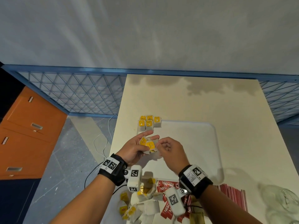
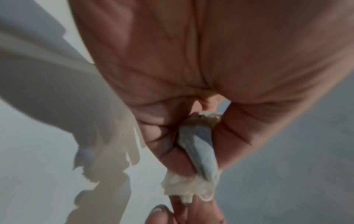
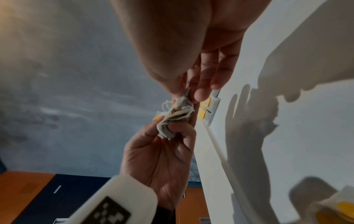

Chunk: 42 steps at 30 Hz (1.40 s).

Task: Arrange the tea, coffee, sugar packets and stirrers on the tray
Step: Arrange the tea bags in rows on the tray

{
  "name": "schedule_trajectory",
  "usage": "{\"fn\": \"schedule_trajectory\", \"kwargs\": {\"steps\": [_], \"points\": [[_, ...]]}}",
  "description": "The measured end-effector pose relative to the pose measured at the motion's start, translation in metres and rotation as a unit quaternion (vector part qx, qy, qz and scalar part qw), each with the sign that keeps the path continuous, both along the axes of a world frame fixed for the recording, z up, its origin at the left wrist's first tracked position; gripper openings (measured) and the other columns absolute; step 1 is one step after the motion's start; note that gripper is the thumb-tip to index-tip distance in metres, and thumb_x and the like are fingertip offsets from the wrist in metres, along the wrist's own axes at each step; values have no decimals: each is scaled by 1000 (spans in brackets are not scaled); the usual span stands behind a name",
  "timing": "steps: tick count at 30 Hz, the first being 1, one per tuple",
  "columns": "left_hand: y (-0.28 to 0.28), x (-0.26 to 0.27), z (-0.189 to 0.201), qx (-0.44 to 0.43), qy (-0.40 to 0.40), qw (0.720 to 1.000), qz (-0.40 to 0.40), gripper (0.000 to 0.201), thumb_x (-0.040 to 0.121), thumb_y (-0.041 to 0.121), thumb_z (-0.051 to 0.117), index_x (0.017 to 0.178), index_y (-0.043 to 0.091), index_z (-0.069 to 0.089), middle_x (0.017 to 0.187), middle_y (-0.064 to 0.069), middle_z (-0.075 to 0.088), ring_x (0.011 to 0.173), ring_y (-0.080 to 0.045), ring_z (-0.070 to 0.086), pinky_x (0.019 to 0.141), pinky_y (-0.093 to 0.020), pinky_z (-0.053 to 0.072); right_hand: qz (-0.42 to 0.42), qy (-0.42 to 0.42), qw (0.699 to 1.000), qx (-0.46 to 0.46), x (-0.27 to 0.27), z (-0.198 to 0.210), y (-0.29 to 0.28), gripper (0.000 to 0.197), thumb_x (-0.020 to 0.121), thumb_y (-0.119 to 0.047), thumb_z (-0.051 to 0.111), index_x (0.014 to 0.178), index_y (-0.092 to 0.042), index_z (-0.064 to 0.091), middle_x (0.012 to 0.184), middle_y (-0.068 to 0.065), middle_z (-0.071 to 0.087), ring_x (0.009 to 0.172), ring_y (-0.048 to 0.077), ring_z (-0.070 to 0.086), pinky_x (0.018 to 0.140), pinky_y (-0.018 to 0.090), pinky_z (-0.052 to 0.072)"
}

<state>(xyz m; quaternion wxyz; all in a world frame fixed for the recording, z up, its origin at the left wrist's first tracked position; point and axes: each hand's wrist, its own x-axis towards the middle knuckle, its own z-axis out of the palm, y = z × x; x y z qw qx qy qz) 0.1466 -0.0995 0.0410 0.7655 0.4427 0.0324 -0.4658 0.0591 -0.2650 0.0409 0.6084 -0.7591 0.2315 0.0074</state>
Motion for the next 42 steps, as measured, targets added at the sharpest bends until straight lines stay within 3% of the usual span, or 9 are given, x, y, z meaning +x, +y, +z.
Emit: {"fn": "schedule_trajectory", "kwargs": {"steps": [8, 12, 15, 18, 23, 26, 31, 35, 42], "points": [[-4, -11, 1, 119, -38, 992, 28, 31, 93, -2, 62, 124, -1, 62, 89, -17, 70, 74, -23, 69, 63, -28, 56, 6, -23, 999, 40, -3, 5, -8, 19, 96, -12, 64, 111, -23, 61, 83, 4, 73, 72, 17, 70, 72, 34, 57], [-3, -9, 1, 182, -65, 980, 51, 13, 91, 2, 68, 104, 6, 69, 81, -14, 67, 68, -24, 65, 61, -30, 53, 57, -23, 997, 39, -8, 5, -10, 39, 100, -14, 59, 133, -33, 55, 88, -2, 70, 80, 19, 69, 78, 29, 56], [-1, -5, 3, 218, -132, 966, 35, 8, 89, 3, 71, 96, 7, 72, 73, -12, 66, 62, -22, 59, 57, -28, 48, 67, -19, 998, 8, -9, 3, -10, 29, 100, -15, 59, 123, -28, 69, 84, -9, 65, 80, 17, 66, 78, 34, 57], [-1, 1, 7, 267, -228, 936, -5, 6, 90, 6, 72, 93, 9, 75, 65, -3, 66, 51, -13, 53, 50, -22, 43, 66, 7, 998, -19, -6, 0, -13, 17, 96, -14, 61, 104, -24, 74, 86, -8, 68, 68, 6, 60, 67, 25, 51], [1, 18, 14, 282, -325, 897, -105, 6, 88, 8, 75, 93, 8, 78, 72, -4, 70, 57, -15, 55, 53, -25, 47, 87, 42, 995, -23, 1, -1, -18, 9, 90, -25, 69, 98, -24, 66, 101, -6, 69, 91, 11, 68, 68, 17, 50], [0, 32, 19, 290, -339, 886, -126, 6, 87, 8, 76, 93, 7, 79, 72, -3, 69, 55, -11, 54, 54, -24, 48, 128, 45, 991, 3, 10, -5, -17, 28, 87, -31, 72, 114, -32, 63, 112, -12, 67, 96, 7, 68, 78, 31, 58], [-3, 52, 19, 302, -363, 872, -132, 6, 85, 10, 79, 91, 8, 78, 77, -2, 68, 59, -10, 55, 56, -25, 49, 123, 13, 992, -36, 28, -11, -18, 10, 90, -23, 74, 99, -23, 71, 100, -3, 71, 80, 5, 70, 71, 27, 53], [-6, 63, 14, 299, -364, 869, -152, 4, 83, 11, 81, 86, 12, 79, 69, 4, 66, 56, -10, 53, 55, -26, 48, 159, 4, 986, -56, 43, -13, -23, 35, 90, -29, 75, 125, -28, 66, 110, -12, 61, 80, 2, 63, 78, 29, 58], [-17, 80, 3, 301, -368, 868, -144, 2, 85, 10, 78, 87, 11, 78, 78, -2, 68, 60, -13, 54, 56, -26, 49, 195, 44, 974, -110, 68, -29, -34, 11, 90, -32, 73, 90, -21, 71, 88, -8, 69, 75, 5, 63, 74, 29, 54]]}}
